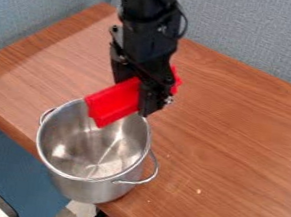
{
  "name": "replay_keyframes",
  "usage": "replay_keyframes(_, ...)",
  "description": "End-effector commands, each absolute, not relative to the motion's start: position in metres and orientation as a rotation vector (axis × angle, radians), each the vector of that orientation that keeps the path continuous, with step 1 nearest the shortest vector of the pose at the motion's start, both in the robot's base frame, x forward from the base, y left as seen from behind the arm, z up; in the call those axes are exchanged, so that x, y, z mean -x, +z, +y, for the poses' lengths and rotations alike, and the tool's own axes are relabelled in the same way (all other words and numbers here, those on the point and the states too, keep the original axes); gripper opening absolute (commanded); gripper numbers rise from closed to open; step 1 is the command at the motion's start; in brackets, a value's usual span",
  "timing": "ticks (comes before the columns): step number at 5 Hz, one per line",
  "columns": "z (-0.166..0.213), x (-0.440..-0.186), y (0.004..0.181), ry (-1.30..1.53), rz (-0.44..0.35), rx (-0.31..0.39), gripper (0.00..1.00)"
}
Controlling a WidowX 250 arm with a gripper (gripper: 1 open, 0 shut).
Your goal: Move the red object from the metal pot to the table
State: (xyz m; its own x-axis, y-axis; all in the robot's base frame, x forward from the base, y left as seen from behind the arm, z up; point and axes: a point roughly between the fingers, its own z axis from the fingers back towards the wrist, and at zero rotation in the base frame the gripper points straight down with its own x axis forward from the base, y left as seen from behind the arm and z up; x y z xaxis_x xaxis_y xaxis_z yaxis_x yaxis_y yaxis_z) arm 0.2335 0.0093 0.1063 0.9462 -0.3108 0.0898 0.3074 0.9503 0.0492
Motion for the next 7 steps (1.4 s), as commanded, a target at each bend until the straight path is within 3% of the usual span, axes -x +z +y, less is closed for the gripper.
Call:
replay_keyframes(1, 0.014, -0.24, 0.113, -0.297, -0.127, -0.031, 0.0)
replay_keyframes(4, -0.011, -0.248, 0.107, -0.266, -0.093, 0.018, 0.0)
replay_keyframes(5, -0.023, -0.264, 0.105, -0.244, -0.114, 0.023, 0.0)
replay_keyframes(7, -0.021, -0.271, 0.102, -0.201, -0.128, 0.003, 0.0)
